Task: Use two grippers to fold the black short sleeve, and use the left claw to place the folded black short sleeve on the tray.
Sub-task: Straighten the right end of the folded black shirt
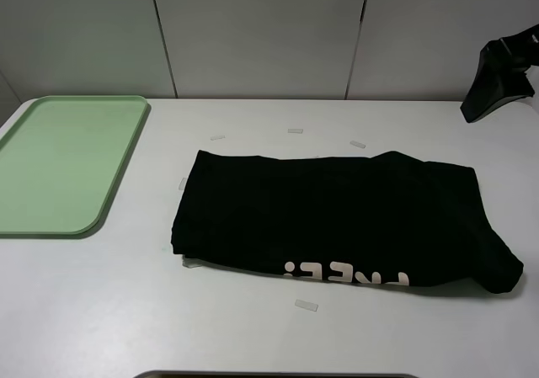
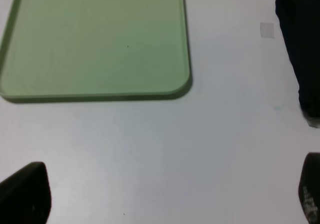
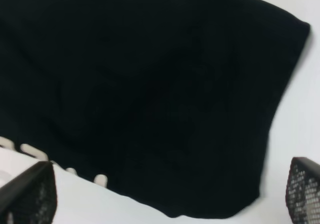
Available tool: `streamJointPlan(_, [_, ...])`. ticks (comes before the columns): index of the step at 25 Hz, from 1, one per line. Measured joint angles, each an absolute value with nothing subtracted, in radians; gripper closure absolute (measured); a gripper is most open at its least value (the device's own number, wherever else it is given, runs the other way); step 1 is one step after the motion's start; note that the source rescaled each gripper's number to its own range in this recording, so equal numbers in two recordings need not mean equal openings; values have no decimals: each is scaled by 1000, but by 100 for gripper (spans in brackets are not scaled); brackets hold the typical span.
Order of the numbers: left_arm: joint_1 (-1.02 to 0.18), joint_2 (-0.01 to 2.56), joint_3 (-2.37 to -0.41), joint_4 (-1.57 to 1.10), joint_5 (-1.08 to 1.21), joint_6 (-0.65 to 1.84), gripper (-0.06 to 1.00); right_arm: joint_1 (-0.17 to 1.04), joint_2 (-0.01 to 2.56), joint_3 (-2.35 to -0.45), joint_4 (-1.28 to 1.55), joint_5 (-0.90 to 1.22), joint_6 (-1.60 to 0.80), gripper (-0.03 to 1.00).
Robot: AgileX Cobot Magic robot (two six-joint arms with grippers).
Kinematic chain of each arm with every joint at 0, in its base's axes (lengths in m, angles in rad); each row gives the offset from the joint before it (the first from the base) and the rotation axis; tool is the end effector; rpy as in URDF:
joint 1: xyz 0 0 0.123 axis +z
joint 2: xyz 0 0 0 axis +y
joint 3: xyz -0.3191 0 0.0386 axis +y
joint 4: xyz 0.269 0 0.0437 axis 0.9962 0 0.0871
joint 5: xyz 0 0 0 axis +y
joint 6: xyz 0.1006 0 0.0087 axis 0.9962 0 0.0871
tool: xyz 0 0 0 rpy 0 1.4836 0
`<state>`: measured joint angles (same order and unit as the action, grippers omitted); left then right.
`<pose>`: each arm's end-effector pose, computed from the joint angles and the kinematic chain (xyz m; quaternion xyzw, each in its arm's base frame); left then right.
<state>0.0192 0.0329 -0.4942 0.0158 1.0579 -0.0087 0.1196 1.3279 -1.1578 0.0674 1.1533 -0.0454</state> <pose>-0.0081 0.0012 0.2816 -0.0122 0.8623 0.0106 0.5061 0.2637 0.0380 0.3444 -0.0729 0.9828 0.0388 0.1651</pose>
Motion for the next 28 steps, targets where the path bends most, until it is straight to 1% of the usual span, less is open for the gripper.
streamJointPlan(8, [19,33,-494,16,1059,-9,-6,110,1511,-1158,-39,1049,8,-3])
streamJointPlan(14, [19,33,-494,16,1059,-9,-6,25,1648,-1158,-74,998,36,-3])
streamJointPlan(19, [19,33,-494,16,1059,-9,-6,-50,1724,-1158,-76,981,9,-3])
streamJointPlan(28, [19,33,-494,16,1059,-10,-6,-105,1870,-1158,-76,929,-9,-3])
